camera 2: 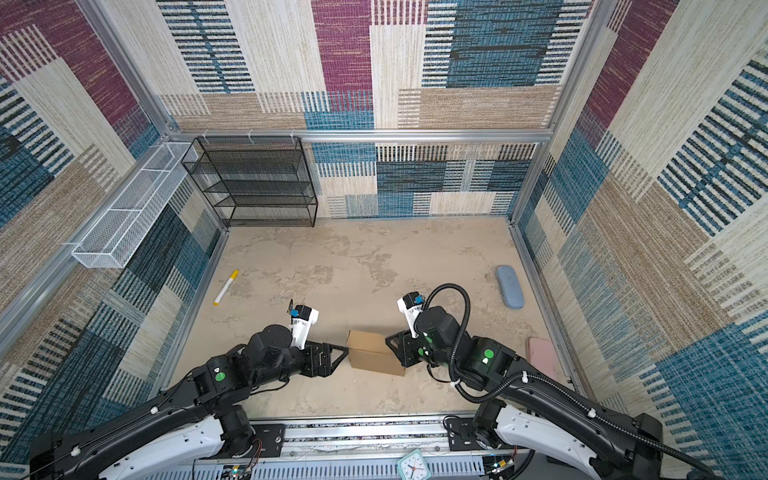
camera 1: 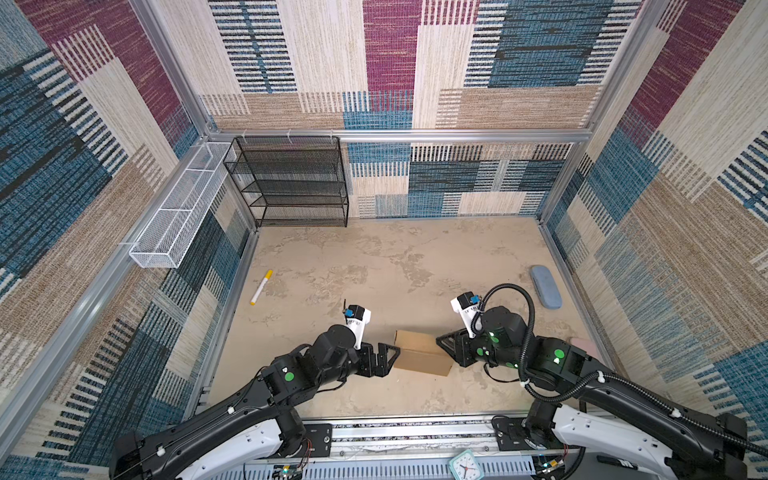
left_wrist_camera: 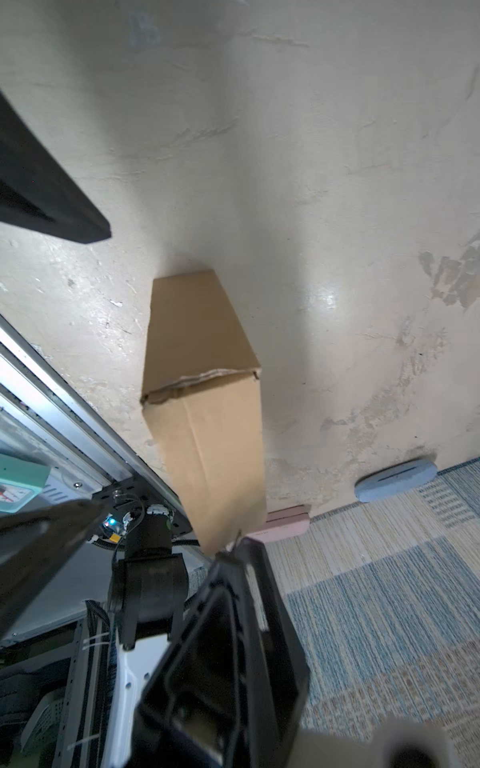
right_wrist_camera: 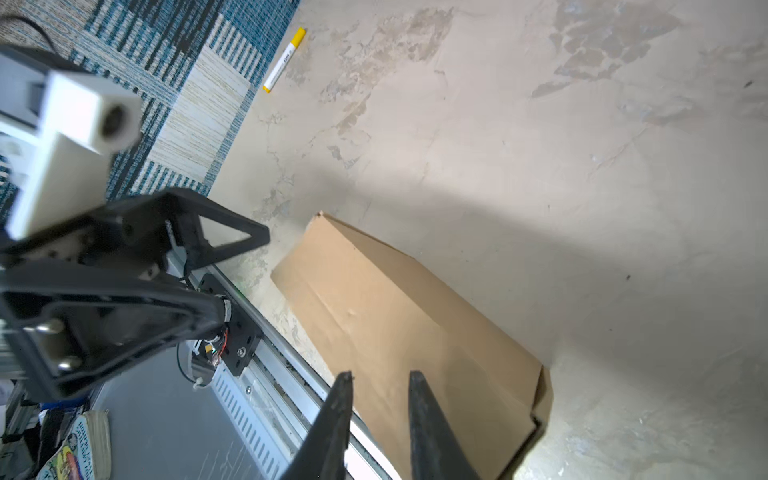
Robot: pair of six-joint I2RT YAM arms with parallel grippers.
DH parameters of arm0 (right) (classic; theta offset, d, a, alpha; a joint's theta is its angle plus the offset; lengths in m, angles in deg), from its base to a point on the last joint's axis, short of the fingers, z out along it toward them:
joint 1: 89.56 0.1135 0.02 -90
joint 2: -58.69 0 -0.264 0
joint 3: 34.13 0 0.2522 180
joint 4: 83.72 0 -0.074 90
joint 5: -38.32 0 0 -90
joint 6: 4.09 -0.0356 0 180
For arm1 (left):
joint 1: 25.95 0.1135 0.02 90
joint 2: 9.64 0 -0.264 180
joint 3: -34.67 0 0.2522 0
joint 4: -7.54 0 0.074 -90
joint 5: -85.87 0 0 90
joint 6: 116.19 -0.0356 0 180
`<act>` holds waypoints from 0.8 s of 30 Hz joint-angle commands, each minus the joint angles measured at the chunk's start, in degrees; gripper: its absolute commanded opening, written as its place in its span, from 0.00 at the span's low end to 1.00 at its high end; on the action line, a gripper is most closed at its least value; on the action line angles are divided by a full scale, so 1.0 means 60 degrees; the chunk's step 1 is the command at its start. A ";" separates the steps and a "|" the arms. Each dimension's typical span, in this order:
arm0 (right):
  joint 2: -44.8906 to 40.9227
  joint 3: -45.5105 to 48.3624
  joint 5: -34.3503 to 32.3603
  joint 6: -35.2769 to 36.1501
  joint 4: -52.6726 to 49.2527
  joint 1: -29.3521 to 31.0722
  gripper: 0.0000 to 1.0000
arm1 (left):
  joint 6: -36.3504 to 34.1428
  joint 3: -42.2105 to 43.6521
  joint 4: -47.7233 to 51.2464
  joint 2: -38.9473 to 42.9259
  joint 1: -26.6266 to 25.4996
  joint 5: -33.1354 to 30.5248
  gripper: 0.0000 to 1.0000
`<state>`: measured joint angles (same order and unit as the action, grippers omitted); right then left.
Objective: Fold the paper box
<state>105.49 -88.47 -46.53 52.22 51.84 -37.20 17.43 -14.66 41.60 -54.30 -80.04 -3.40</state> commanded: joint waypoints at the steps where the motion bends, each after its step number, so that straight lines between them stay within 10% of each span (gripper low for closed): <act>1: -0.0243 0.0476 0.0564 -0.0563 0.0889 0.0004 0.26 | -0.0407 -0.0448 0.0494 -0.0300 0.0123 -0.0069 0.99; 14: -0.0723 0.2306 0.0595 -0.1223 0.1216 0.0004 0.23 | 0.0052 0.0521 -0.0810 -0.1200 0.0489 0.0807 0.99; 24: -0.0623 0.0063 -0.0625 -0.0338 -0.0366 -0.0021 0.33 | -0.0332 -0.0190 -0.0360 -0.1025 0.0536 0.0657 0.99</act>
<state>101.58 -85.61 -47.21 48.00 54.59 -37.27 17.06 -14.05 40.15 -60.81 -76.95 0.75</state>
